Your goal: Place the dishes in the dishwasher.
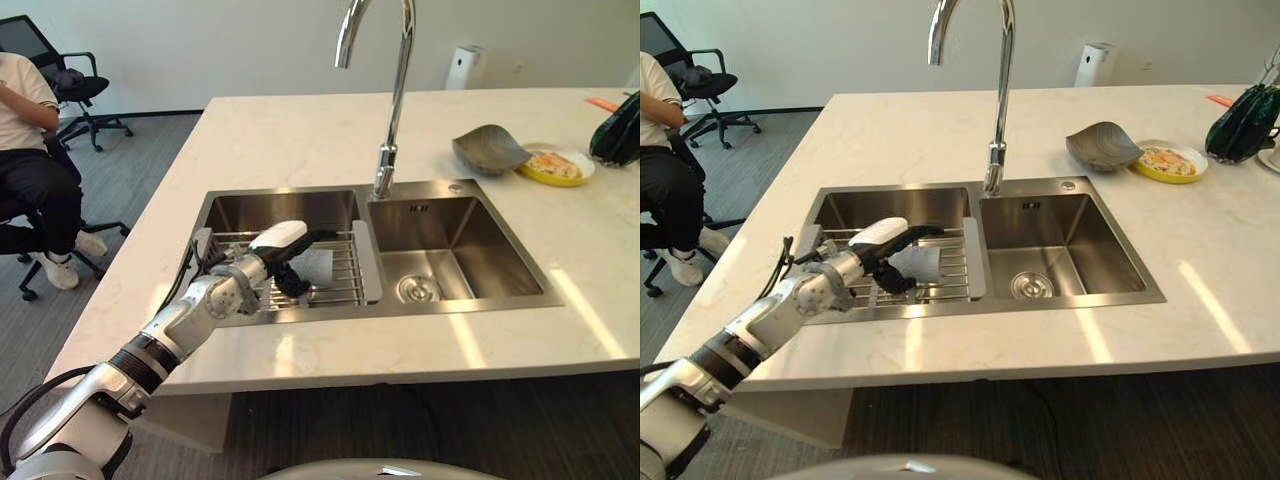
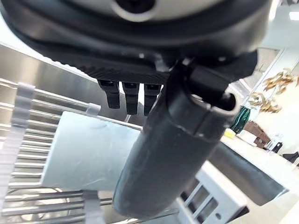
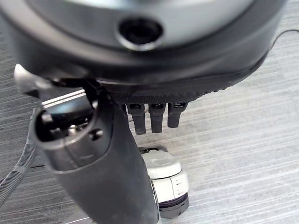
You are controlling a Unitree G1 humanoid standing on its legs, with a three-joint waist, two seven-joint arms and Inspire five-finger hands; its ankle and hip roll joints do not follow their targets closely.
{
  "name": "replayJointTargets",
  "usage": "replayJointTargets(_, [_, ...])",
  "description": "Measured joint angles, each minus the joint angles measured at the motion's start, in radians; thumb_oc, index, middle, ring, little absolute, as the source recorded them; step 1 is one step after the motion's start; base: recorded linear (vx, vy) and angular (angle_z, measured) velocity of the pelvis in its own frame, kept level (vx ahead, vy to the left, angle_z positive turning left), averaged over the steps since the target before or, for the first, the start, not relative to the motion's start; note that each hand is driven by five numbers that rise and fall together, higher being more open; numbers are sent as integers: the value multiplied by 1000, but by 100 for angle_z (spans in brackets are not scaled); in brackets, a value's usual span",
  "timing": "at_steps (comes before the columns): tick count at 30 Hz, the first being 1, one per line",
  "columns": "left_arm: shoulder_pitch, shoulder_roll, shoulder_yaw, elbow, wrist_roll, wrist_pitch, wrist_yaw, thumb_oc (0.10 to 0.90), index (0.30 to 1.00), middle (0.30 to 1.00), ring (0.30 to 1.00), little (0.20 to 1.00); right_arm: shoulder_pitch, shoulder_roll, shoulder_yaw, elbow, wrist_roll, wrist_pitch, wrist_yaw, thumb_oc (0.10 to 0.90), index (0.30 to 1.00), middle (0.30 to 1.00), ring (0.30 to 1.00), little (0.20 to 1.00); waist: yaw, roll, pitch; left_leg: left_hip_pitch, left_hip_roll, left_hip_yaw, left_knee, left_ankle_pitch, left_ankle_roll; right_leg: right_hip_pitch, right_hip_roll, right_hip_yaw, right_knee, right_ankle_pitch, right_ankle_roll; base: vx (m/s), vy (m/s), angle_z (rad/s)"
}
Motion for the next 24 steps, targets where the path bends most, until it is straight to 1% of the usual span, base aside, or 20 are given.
replayJointTargets(10, [0, 0, 0, 13, 1, 0, -2, 800, 900, 900, 900, 900, -2, 0, 0, 0, 1, 0, 0, 800, 900, 900, 900, 900, 0, 0, 0, -6, -1, 1, 0, 0, 0, -5, -1, -1, 0, 0, 0, 0, 0, 0])
replayJointTargets(24, [-6, -11, -1, 119, 112, 6, 22, 800, 900, 900, 900, 900, -8, -1, 1, -3, 2, -1, -4, 800, 900, 900, 900, 900, -4, -1, 7, -6, -1, 1, 0, 0, 0, -6, -1, -1, 0, 0, 0, 0, 0, 0])
